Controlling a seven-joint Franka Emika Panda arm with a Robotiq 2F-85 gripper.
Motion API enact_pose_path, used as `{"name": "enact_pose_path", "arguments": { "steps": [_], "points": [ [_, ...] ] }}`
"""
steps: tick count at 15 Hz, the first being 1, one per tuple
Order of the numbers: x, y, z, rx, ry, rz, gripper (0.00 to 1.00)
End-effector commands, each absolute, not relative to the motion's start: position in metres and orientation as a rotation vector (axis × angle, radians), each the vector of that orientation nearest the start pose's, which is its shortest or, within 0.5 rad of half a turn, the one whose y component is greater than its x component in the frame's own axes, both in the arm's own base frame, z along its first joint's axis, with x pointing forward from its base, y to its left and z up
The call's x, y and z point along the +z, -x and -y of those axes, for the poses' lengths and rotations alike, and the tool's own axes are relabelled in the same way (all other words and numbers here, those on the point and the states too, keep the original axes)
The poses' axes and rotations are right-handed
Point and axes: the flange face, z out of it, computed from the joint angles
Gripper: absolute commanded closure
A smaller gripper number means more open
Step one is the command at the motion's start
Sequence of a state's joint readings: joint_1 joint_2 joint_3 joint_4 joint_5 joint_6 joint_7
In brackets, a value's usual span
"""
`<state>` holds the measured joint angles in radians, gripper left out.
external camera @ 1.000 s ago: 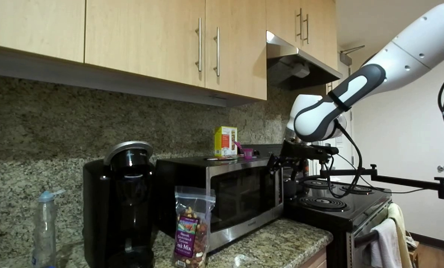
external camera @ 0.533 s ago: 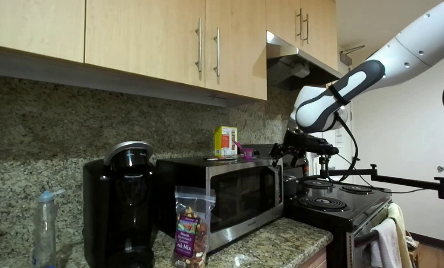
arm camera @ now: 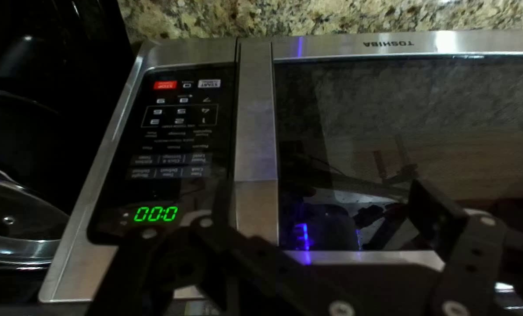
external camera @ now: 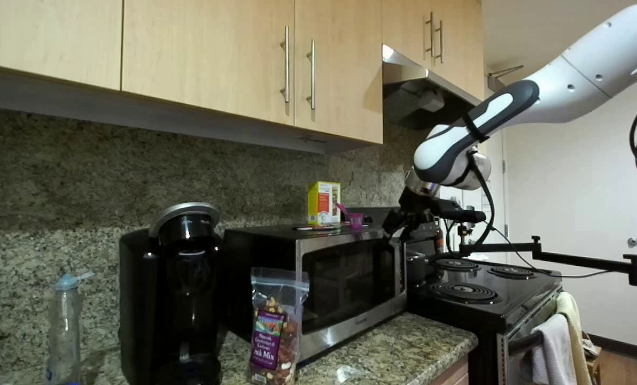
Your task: Open the microwave door
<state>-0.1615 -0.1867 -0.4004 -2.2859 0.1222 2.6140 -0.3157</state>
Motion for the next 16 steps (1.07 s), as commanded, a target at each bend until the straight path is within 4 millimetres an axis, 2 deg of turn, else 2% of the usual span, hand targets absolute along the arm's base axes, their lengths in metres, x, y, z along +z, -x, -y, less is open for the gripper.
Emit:
{"name": "enact_pose_path", "arguments": {
  "steps": [1, 6, 10, 11, 12, 16],
  "points": [
    [0.469, -0.44, 0.307, -0.79, 3.051, -0.44, 0.0],
    [0.467, -0.427, 0.337, -0.841, 2.984, -0.538, 0.0],
    [0.472, -0.436, 0.339, -0.9, 2.96, -0.434, 0.0],
    [0.473, -0.439, 0.339, -0.903, 2.958, -0.402, 0.25],
    [0.472, -0.442, 0.339, -0.896, 2.969, -0.366, 0.27],
    [0.465, -0.45, 0.34, -0.849, 2.977, -0.314, 0.53]
  ]
}}
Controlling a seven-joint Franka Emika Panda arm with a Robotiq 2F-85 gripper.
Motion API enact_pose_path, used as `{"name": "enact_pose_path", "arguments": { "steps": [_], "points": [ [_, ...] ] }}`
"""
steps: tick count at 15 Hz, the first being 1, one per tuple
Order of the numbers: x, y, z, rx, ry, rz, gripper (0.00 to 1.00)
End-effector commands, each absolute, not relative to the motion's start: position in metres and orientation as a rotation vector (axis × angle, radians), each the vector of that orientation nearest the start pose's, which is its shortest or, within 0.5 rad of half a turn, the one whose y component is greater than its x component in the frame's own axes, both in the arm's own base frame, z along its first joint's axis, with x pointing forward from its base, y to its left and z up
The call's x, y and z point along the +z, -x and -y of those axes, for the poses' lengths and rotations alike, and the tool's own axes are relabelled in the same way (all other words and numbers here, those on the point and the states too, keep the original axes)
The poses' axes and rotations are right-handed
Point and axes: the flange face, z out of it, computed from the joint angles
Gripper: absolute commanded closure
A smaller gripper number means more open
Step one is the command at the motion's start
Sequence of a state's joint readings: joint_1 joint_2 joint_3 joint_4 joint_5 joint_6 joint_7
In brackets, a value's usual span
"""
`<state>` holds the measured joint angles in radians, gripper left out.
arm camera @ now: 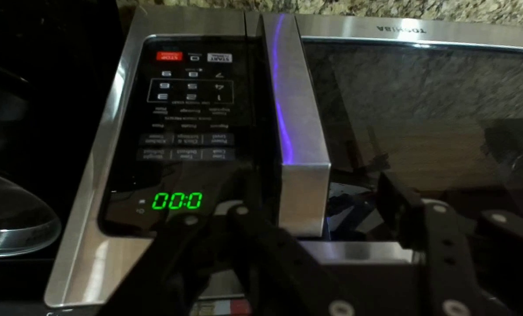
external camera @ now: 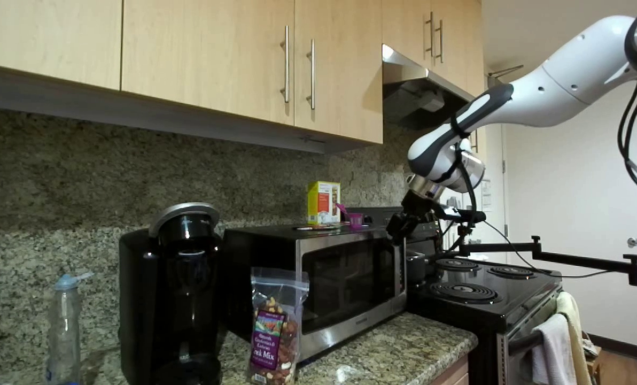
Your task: Open the microwave door
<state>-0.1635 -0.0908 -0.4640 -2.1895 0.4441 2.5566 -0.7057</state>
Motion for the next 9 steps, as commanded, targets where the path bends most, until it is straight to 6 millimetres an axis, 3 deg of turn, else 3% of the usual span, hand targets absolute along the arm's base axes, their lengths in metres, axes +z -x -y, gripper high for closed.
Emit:
{"name": "enact_pose_path", "arguments": {
  "steps": [1, 5, 6, 9],
  "points": [
    [0.462, -0.451, 0.34, -0.838, 2.979, -0.312, 0.61],
    [0.452, -0.443, 0.353, -0.805, 2.99, -0.402, 0.87],
    [0.453, -0.434, 0.355, -0.812, 2.973, -0.433, 0.9],
    [0.456, -0.411, 0.357, -0.836, 2.929, -0.519, 0.85]
  ]
}}
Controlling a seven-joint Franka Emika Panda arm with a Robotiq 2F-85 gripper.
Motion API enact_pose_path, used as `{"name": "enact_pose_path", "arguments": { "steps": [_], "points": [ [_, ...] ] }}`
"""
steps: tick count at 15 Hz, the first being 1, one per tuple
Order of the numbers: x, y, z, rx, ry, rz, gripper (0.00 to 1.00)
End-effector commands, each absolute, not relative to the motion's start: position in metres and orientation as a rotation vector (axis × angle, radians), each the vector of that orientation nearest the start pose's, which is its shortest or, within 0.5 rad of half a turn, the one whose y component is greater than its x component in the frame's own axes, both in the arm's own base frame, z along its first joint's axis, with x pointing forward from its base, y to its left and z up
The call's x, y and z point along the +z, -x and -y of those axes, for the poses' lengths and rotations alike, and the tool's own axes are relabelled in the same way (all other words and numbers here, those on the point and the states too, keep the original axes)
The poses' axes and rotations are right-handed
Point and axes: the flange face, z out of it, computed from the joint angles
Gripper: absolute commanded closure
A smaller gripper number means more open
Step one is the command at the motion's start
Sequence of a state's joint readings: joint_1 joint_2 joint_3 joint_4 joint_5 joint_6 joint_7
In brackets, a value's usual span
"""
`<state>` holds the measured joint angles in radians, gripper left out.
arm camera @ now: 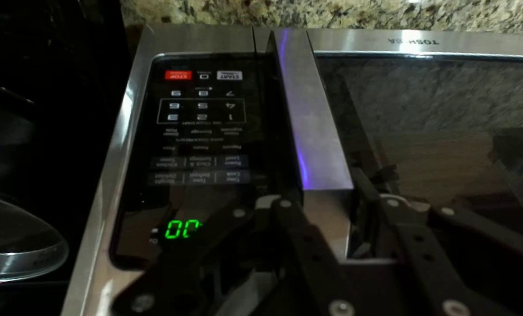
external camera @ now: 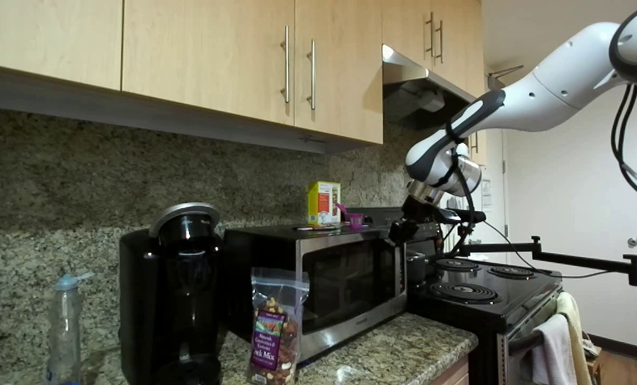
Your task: Open the microwave door
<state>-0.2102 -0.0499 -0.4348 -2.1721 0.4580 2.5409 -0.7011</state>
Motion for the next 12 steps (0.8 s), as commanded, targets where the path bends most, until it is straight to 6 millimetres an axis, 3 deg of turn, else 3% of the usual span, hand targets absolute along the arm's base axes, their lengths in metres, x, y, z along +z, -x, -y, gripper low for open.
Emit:
{"name": "enact_pose_path", "arguments": {
  "steps": [1, 4, 6, 9, 12],
  "points": [
    [0.456, -0.405, 0.356, -0.851, 2.919, -0.539, 0.85],
    [0.454, -0.392, 0.349, -0.864, 2.889, -0.597, 0.85],
    [0.442, -0.379, 0.332, -0.872, 2.877, -0.622, 0.85],
    [0.433, -0.342, 0.311, -0.923, 2.819, -0.702, 0.85],
    [0.426, -0.32, 0.291, -0.978, 2.794, -0.77, 0.84]
  ]
}}
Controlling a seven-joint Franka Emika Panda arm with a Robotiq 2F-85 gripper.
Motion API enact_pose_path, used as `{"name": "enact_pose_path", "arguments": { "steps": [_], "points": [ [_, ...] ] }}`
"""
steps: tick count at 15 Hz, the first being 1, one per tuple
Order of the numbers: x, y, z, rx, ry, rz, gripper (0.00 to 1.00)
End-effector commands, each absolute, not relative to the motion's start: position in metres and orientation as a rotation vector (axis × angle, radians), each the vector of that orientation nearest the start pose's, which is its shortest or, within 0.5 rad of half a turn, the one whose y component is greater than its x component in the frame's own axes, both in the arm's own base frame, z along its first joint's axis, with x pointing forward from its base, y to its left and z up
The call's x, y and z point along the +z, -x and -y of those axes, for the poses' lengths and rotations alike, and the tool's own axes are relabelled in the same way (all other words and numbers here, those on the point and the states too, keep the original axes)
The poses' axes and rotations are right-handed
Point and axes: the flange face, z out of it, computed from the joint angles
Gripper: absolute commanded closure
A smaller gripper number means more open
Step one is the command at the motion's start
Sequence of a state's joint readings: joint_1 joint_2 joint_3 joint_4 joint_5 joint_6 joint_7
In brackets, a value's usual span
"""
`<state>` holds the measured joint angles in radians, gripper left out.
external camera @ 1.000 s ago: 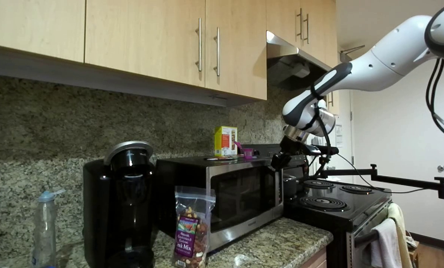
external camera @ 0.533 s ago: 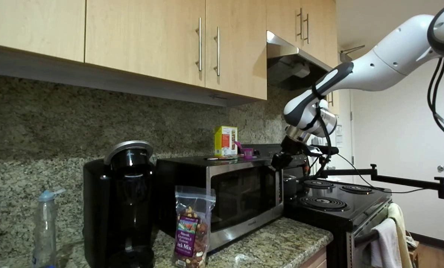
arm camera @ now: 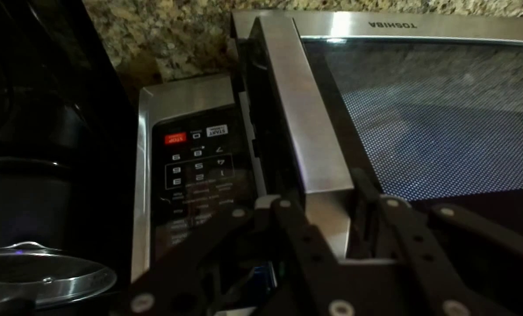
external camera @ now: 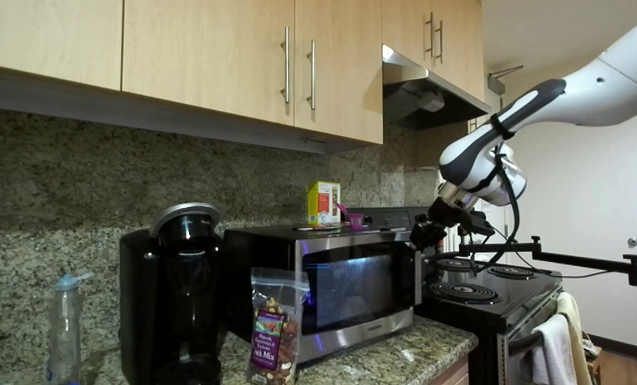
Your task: Open the microwave door
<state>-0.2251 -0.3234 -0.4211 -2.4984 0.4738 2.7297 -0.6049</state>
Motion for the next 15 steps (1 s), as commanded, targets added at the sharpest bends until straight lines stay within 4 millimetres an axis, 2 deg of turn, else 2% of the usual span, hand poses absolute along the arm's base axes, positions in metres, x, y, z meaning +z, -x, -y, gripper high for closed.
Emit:
{"name": "enact_pose_path", "arguments": {
  "steps": [1, 3, 7, 8, 12, 13, 15],
  "points": [
    [0.425, -0.315, 0.284, -0.984, 2.781, -0.78, 0.43],
    [0.424, -0.308, 0.275, -0.994, 2.765, -0.791, 0.42],
    [0.432, -0.299, 0.274, -0.961, 2.76, -0.86, 0.41],
    [0.434, -0.295, 0.272, -0.931, 2.755, -0.881, 0.37],
    [0.439, -0.289, 0.27, -0.809, 2.727, -0.97, 0.12],
    [0.439, -0.286, 0.271, -0.775, 2.705, -1.029, 0.05],
    [0.437, -0.282, 0.272, -0.747, 2.654, -1.194, 0.0]
  ]
}}
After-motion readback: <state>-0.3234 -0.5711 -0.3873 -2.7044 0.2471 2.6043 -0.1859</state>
